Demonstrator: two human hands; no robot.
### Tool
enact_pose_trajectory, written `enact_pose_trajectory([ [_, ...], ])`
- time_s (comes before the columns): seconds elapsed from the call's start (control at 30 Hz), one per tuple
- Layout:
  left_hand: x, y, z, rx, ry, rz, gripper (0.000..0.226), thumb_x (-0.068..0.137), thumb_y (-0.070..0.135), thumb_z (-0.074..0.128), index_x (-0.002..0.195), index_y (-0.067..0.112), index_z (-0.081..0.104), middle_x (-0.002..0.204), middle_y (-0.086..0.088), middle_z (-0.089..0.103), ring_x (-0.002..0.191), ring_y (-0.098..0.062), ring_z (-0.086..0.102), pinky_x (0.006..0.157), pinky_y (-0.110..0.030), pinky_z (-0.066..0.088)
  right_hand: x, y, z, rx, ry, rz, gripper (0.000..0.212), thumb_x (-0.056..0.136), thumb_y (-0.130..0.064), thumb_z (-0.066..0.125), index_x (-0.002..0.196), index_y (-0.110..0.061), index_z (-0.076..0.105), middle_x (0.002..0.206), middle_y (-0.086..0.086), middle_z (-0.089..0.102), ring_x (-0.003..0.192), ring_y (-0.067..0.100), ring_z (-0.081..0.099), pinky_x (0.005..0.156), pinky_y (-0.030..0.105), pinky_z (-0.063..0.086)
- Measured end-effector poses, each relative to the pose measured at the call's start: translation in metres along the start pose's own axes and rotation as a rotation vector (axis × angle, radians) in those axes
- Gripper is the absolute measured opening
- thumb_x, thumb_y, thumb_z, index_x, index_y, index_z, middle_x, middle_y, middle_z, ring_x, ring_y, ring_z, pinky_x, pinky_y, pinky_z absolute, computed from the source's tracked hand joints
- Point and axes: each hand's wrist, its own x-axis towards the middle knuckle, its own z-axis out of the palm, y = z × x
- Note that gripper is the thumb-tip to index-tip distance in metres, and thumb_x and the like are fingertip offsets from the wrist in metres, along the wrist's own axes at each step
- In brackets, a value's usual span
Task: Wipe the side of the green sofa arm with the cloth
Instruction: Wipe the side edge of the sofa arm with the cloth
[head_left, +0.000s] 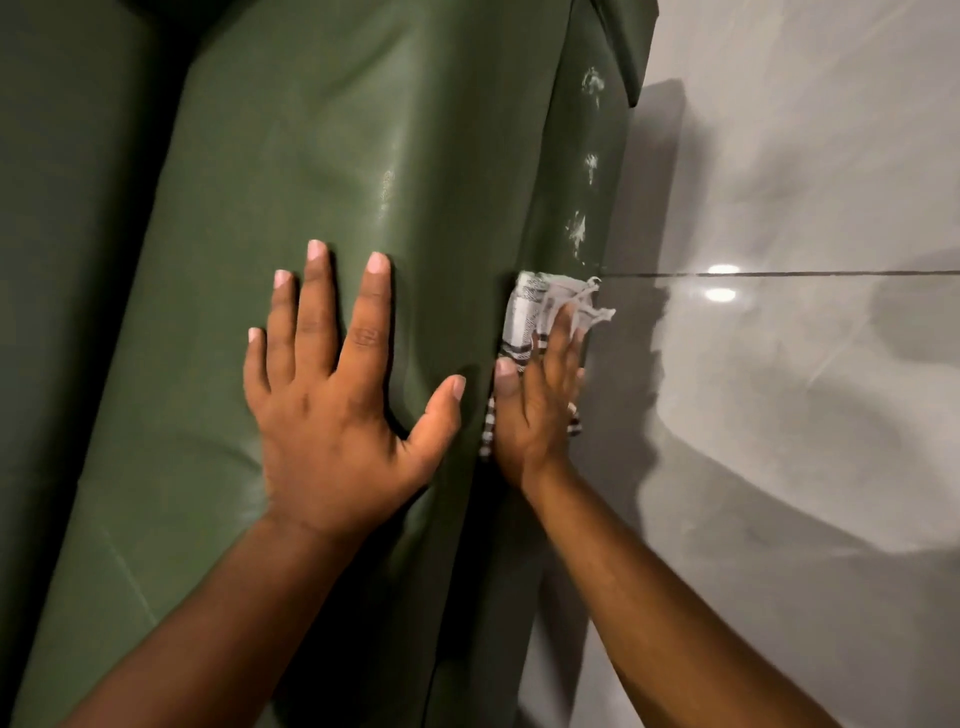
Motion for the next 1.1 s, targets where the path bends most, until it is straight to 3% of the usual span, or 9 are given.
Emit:
enact_pose_trajectory([
  [0.1, -0.001, 0.001, -0.001, 0.012, 0.008, -0.003, 0.087, 0.082, 0.068, 0.044, 0.155, 0.027, 0.023, 0.165, -0.012, 0.018, 0.152, -0.034, 0.018, 0.115, -0.058, 0.025, -0.048, 0.006, -0.004, 0.051, -0.063, -0.026, 0.061, 0.095, -0.058, 0.025, 0.144, -0.048, -0.01, 0.16, -0.005, -0.012, 0.147, 0.013, -0.014, 0.121, 0.053, 0.0],
  [0.3, -0.001, 0.001, 0.0, 0.014, 0.002, -0.002, 0.085, 0.084, 0.065, 0.043, 0.155, 0.025, 0.022, 0.165, -0.014, 0.018, 0.152, -0.034, 0.016, 0.116, -0.058, 0.022, -0.144, 0.016, 0.003, 0.024, -0.118, -0.031, 0.06, 0.098, -0.055, 0.019, 0.148, -0.038, -0.009, 0.159, -0.018, -0.019, 0.149, 0.016, -0.012, 0.118, 0.045, 0.003],
  [0.43, 0.0, 0.002, -0.002, 0.03, -0.02, 0.012, 0.086, 0.085, 0.066, 0.042, 0.156, 0.024, 0.02, 0.165, -0.016, 0.017, 0.152, -0.035, 0.015, 0.116, -0.057, 0.023, -0.111, 0.004, 0.006, -0.04, -0.14, 0.024, 0.062, 0.093, -0.064, 0.005, 0.146, -0.037, -0.014, 0.158, -0.013, -0.024, 0.146, 0.012, -0.02, 0.118, 0.041, -0.003],
  [0.57, 0.001, 0.002, -0.003, 0.04, -0.018, 0.005, 0.087, 0.086, 0.069, 0.04, 0.156, 0.023, 0.019, 0.165, -0.016, 0.016, 0.152, -0.035, 0.015, 0.116, -0.057, 0.024, 0.017, -0.007, -0.003, -0.019, -0.033, 0.007, 0.061, 0.098, -0.05, 0.022, 0.149, -0.019, 0.016, 0.16, 0.019, 0.006, 0.148, 0.042, 0.0, 0.119, 0.058, 0.005],
  [0.7, -0.001, 0.001, -0.002, 0.023, -0.013, 0.014, 0.086, 0.086, 0.069, 0.038, 0.156, 0.022, 0.021, 0.165, -0.016, 0.016, 0.152, -0.035, 0.016, 0.116, -0.057, 0.024, 0.122, -0.013, -0.017, 0.073, -0.005, 0.143, 0.062, 0.098, -0.038, 0.033, 0.15, -0.012, 0.012, 0.163, 0.012, 0.003, 0.149, 0.035, 0.0, 0.12, 0.056, 0.007],
  [0.83, 0.001, 0.0, -0.001, 0.027, -0.005, 0.017, 0.086, 0.086, 0.068, 0.04, 0.156, 0.025, 0.019, 0.165, -0.015, 0.016, 0.152, -0.035, 0.016, 0.116, -0.057, 0.023, 0.078, -0.008, -0.012, 0.112, 0.034, 0.144, 0.068, 0.096, -0.041, 0.034, 0.149, -0.008, 0.011, 0.162, 0.016, 0.009, 0.149, 0.035, 0.006, 0.121, 0.051, 0.009],
  [0.9, 0.001, -0.001, 0.0, 0.028, 0.0, 0.019, 0.085, 0.086, 0.067, 0.042, 0.156, 0.025, 0.019, 0.165, -0.014, 0.016, 0.152, -0.035, 0.017, 0.116, -0.058, 0.024, 0.004, -0.003, -0.005, 0.074, -0.006, 0.087, 0.067, 0.096, -0.052, 0.027, 0.149, -0.016, 0.009, 0.16, 0.017, 0.01, 0.148, 0.037, 0.003, 0.121, 0.05, 0.007],
  [1.0, 0.001, -0.001, -0.001, 0.024, 0.006, 0.02, 0.085, 0.086, 0.067, 0.042, 0.156, 0.025, 0.02, 0.165, -0.015, 0.017, 0.152, -0.035, 0.018, 0.115, -0.058, 0.025, -0.071, 0.0, -0.003, 0.041, -0.119, -0.011, 0.057, 0.09, -0.067, 0.011, 0.14, -0.053, -0.014, 0.16, 0.0, -0.006, 0.149, 0.027, -0.011, 0.121, 0.045, -0.003],
  [1.1, 0.001, 0.0, -0.001, 0.027, 0.004, 0.023, 0.084, 0.086, 0.065, 0.042, 0.156, 0.024, 0.02, 0.164, -0.015, 0.018, 0.152, -0.035, 0.017, 0.114, -0.059, 0.026, -0.068, 0.002, 0.002, -0.001, -0.058, 0.008, 0.058, 0.091, -0.067, 0.008, 0.144, -0.048, -0.007, 0.158, 0.0, -0.004, 0.149, 0.029, -0.008, 0.12, 0.051, 0.001],
])
